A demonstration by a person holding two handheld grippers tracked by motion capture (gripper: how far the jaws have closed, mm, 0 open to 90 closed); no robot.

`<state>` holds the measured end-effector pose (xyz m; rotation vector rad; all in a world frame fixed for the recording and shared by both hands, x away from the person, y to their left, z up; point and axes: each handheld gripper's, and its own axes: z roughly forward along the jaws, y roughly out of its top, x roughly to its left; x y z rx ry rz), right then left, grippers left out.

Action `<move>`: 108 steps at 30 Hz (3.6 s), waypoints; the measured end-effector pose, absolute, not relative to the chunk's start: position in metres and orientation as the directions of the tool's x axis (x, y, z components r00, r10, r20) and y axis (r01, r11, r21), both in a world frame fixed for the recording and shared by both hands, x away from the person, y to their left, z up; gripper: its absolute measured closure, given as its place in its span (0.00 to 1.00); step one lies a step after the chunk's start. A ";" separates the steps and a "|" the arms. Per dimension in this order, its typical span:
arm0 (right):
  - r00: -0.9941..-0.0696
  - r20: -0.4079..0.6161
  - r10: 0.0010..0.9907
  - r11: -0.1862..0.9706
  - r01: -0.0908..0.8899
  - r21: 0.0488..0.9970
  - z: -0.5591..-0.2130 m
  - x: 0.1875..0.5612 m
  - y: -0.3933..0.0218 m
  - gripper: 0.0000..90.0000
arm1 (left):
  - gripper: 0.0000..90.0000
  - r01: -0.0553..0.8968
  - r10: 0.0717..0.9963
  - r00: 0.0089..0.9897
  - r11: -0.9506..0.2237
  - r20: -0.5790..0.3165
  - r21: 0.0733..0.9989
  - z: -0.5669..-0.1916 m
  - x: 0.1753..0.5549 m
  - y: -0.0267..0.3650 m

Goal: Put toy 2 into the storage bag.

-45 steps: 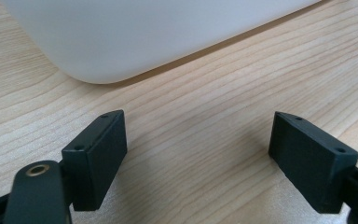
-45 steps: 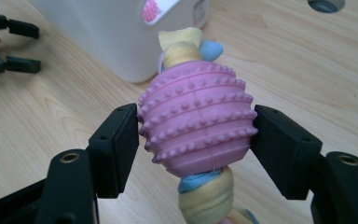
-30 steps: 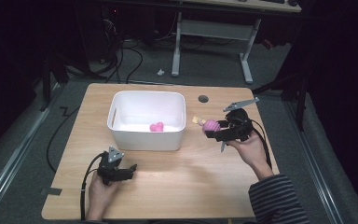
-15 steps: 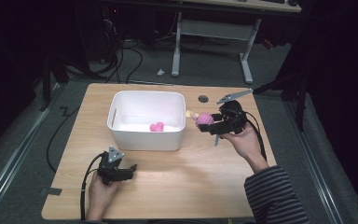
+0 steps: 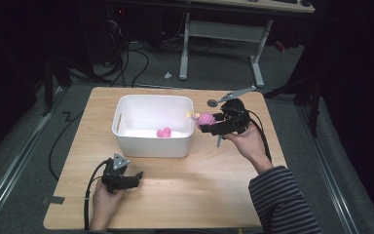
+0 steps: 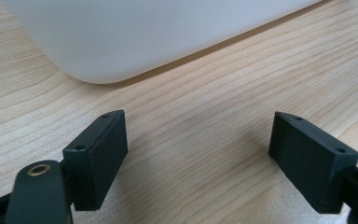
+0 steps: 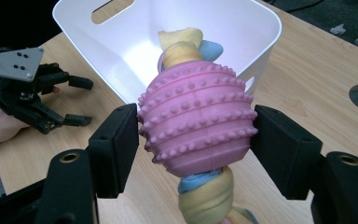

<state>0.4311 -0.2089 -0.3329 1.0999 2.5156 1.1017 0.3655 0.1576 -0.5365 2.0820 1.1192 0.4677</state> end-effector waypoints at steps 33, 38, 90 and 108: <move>-0.744 0.128 0.656 0.455 0.525 0.719 -0.329 0.452 -0.169 0.37 | 0.21 0.568 0.829 0.559 -0.371 -0.013 0.734 -0.537 0.365 0.157; -0.745 0.140 0.653 0.452 0.531 0.717 -0.332 0.457 -0.161 0.37 | 0.21 0.568 0.829 0.559 -0.373 -0.012 0.734 -0.537 0.365 0.157; -0.815 0.150 0.560 0.573 0.512 0.640 -0.370 0.465 -0.094 0.36 | 0.21 0.568 0.827 0.562 -0.373 -0.014 0.734 -0.537 0.365 0.158; -0.808 0.132 0.575 0.527 0.489 0.695 -0.358 0.458 -0.111 0.37 | 0.21 0.568 0.827 0.562 -0.372 -0.016 0.734 -0.537 0.365 0.158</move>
